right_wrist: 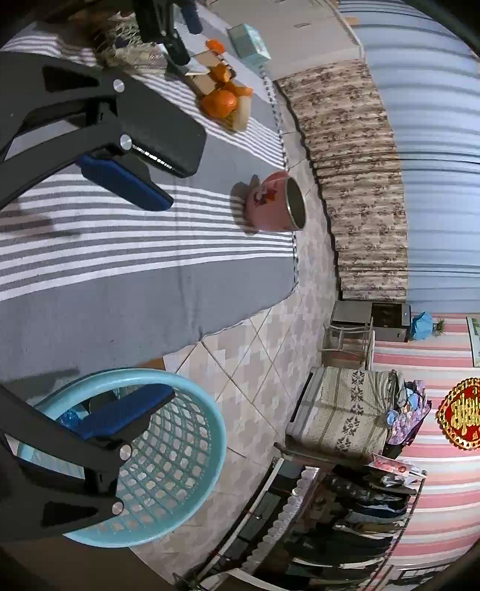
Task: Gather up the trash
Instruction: 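Grasp the blue printed card strip with the left tool and lift it, then grasp the whole mandarin orange with the right tool while the left tool holds the strip, then carry the blue strip and orange over the basket with both tools, then open both tools to drop the strip and orange into the basket, then grasp the orange plastic lid with the left tool and lift it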
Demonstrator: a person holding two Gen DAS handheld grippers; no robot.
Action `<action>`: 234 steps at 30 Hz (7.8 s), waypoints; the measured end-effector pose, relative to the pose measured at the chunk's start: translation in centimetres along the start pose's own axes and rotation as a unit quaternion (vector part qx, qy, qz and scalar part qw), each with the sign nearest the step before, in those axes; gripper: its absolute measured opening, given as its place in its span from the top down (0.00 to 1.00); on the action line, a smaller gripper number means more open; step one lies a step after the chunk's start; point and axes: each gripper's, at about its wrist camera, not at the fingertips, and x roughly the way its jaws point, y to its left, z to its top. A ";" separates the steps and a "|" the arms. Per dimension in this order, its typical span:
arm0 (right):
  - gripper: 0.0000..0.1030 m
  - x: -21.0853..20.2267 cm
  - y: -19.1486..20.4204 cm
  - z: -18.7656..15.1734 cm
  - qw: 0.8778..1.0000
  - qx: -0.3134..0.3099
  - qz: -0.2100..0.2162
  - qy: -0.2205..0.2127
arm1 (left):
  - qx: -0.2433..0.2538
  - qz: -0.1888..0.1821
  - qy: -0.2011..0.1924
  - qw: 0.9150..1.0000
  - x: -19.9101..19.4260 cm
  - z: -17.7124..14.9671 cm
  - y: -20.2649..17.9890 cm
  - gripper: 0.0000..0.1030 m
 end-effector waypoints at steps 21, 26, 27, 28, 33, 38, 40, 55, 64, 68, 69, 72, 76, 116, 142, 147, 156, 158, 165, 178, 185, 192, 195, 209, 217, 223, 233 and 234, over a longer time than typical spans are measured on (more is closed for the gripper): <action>0.10 0.5 -0.4 -0.1 1.000 0.004 0.008 0.009 | 0.010 0.001 0.005 1.000 -1.2 0.1 2.7 0.90; 0.10 0.4 -0.1 0.0 1.000 -0.004 0.013 0.009 | 0.006 0.009 -0.016 1.000 -2.2 0.9 4.9 0.95; 0.10 0.3 0.1 0.1 1.000 -0.003 0.016 0.008 | 0.004 0.010 -0.021 1.000 -2.5 1.1 5.3 0.96; 0.10 0.2 0.2 0.1 1.000 -0.002 0.018 0.008 | 0.002 0.011 -0.027 1.000 -2.9 1.5 5.7 0.96; 0.10 0.1 1.2 0.3 1.000 -0.007 0.025 0.008 | -0.002 0.016 -0.059 0.998 -4.3 3.2 7.4 0.96; 0.10 0.8 3.0 0.3 0.999 -0.018 0.025 0.015 | -0.013 0.013 -0.090 0.996 -4.9 4.7 9.3 0.96; 0.10 1.0 4.0 0.3 0.999 -0.024 0.026 0.016 | -0.021 0.008 -0.095 0.995 -4.8 5.1 10.0 0.96; 0.10 4.4 16.8 3.2 0.992 -0.104 0.069 0.018 | -0.052 0.037 -0.110 0.992 -1.0 4.6 13.7 0.96; 0.19 9.0 22.2 4.5 0.988 -0.100 0.093 0.077 | -0.071 0.045 -0.113 0.990 -0.7 4.4 16.1 0.96; 0.37 10.8 23.3 4.1 0.984 -0.108 0.098 0.103 | -0.078 0.038 -0.115 0.990 -0.8 4.2 16.1 0.96; 0.41 11.0 23.5 4.1 0.983 -0.110 0.102 0.107 | -0.076 0.038 -0.115 0.990 -0.8 4.2 16.1 0.96; 0.60 10.9 23.7 4.0 0.981 -0.114 0.117 0.109 | -0.072 0.034 -0.109 0.991 -0.5 4.1 15.7 0.96; 0.68 9.9 23.4 3.8 0.981 -0.120 0.121 0.094 | -0.072 0.034 -0.108 0.991 -0.4 4.1 15.6 0.96; 0.69 -1.6 -12.2 2.1 0.998 0.054 -0.038 -0.004 | 0.016 -0.077 -0.126 0.989 -5.5 7.6 -4.9 0.96; 0.69 -1.2 -22.9 -0.4 0.985 0.136 -0.101 0.012 | 0.175 -0.252 -0.085 0.948 -5.2 3.1 -34.9 0.95; 0.69 -1.3 -23.8 -0.7 0.983 0.148 -0.107 0.012 | 0.184 -0.263 -0.071 0.945 -4.2 3.1 -37.2 0.93; 0.69 -1.0 -24.6 -1.1 0.980 0.166 -0.107 0.014 | 0.169 -0.235 -0.085 0.953 -4.0 4.6 -35.9 0.36; 0.69 -0.8 -24.3 -1.0 0.981 0.161 -0.106 0.018 | 0.158 -0.226 -0.095 0.957 -4.2 5.0 -34.9 0.26; 0.69 0.4 -22.2 -0.5 0.986 0.135 -0.092 0.026 | 0.127 -0.182 -0.132 0.966 -5.2 5.7 -31.1 0.05; 0.24 0.1 -19.6 0.3 0.989 0.108 -0.102 -0.009 | 0.088 -0.149 -0.129 0.976 -5.2 6.0 -25.2 0.05; 0.06 -0.8 -18.2 0.8 0.988 0.098 -0.115 -0.025 | 0.068 -0.124 -0.140 0.980 -5.9 5.6 -21.1 0.05; 0.06 -0.6 -14.1 1.3 0.993 0.093 -0.073 -0.025 | 0.035 -0.075 -0.146 0.986 -6.3 6.2 -15.1 0.05; 0.05 -0.1 -11.8 1.6 0.995 0.090 -0.045 -0.019 | 0.028 -0.048 -0.149 0.987 -6.0 5.8 -11.8 0.05; 0.04 1.8 -2.3 0.6 1.000 0.015 -0.025 -0.002 | -0.003 0.043 -0.088 0.995 -1.4 3.9 4.8 0.05; 0.04 2.9 -1.1 0.2 0.999 0.013 -0.037 0.008 | -0.064 0.061 -0.025 0.996 2.9 3.3 12.7 0.05; 0.04 3.6 -1.1 0.1 0.999 0.015 -0.048 0.017 | -0.072 0.079 0.003 0.994 5.4 3.3 14.6 0.10; 0.04 3.6 0.5 -0.1 0.999 -0.004 -0.047 0.024 | -0.076 0.082 0.019 0.994 5.9 2.7 15.9 0.30; 0.04 3.6 0.6 -0.1 0.999 -0.007 -0.047 0.023 | -0.078 0.079 0.026 0.994 6.1 2.8 16.0 0.30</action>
